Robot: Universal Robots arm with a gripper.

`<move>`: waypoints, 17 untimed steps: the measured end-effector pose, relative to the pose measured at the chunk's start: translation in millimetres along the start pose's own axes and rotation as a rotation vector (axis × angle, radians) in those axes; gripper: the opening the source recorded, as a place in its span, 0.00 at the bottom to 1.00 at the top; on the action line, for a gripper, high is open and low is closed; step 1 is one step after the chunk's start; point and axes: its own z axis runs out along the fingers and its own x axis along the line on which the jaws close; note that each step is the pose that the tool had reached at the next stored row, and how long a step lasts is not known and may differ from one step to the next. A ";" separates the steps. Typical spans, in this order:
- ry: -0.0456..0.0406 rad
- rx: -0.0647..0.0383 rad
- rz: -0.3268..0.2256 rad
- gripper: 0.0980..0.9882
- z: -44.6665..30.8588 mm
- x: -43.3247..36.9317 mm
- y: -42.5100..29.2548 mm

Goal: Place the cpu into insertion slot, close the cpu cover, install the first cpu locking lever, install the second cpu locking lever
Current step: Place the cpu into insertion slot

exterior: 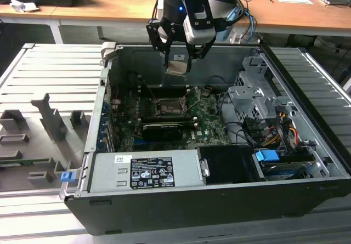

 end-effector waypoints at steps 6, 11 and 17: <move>-0.0050 -0.001 0.056 0.48 0.2 0.0 0.0; -0.0065 -0.001 0.073 0.48 0.2 0.0 0.0; -0.0080 -0.002 0.090 0.48 0.3 0.0 0.0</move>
